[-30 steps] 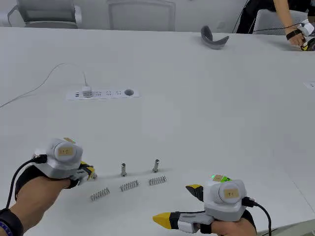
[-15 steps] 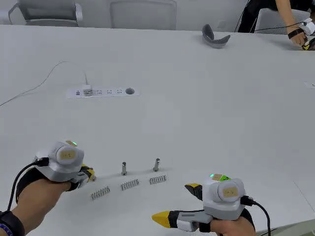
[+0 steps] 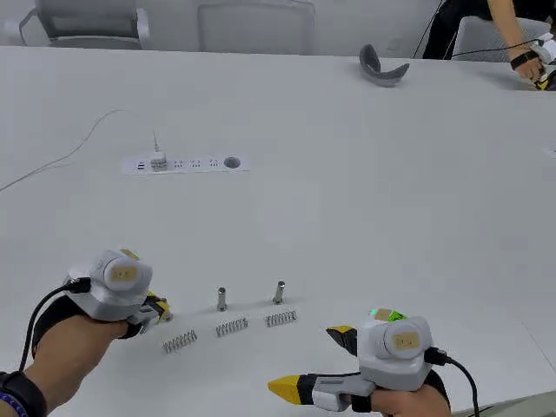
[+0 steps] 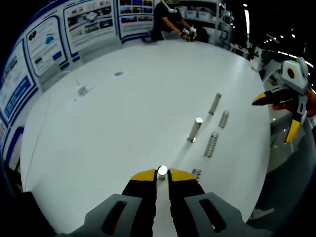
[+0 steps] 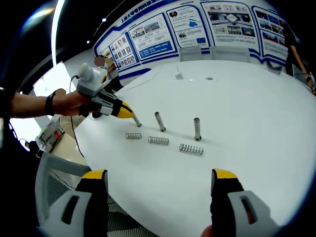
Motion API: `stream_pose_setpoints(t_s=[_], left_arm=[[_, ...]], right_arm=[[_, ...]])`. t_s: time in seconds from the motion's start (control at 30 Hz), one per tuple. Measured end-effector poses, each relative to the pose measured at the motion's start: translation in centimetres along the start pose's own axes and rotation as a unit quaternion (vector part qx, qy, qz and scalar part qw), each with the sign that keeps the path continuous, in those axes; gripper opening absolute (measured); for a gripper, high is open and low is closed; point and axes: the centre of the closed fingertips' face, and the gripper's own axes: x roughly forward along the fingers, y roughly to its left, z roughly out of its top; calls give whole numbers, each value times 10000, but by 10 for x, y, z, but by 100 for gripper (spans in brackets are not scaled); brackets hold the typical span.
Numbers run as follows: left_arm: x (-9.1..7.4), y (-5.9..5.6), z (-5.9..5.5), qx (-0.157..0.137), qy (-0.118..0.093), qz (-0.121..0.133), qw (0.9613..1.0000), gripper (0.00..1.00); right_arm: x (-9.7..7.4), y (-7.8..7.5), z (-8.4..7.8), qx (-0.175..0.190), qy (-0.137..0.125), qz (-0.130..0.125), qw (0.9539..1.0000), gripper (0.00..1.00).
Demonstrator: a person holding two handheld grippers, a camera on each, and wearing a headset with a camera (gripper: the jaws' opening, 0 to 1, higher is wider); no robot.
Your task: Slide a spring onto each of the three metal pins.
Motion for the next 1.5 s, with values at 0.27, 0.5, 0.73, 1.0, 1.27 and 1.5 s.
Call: stream_pose_setpoints(t_s=[0.27, 0.5, 0.73, 1.0, 1.27, 1.5], left_arm=[[-2, -3, -2, -77, 2, -62, 10000, 14], [-8, -5, -7, -266, -4, -130, 9996, 23], [-16, -2, -19, -412, 6, -96, 9991, 29], [-29, -1, -33, -684, -104, -101, 9976, 37], [-44, 3, -43, -812, -251, -80, 9964, 46], [-57, -3, -46, -843, -495, -150, 9951, 61]], right_arm=[[-3, -3, -1, 14, -13, -23, 10000, 87], [-4, -3, -1, 18, -21, -25, 10000, 87], [-2, -2, 0, 12, -24, -3, 10000, 87], [5, 2, 3, -65, -9, 111, 9999, 88], [10, 3, 6, -154, 41, 178, 9997, 88], [12, 3, 9, -191, 30, 192, 9996, 88]])
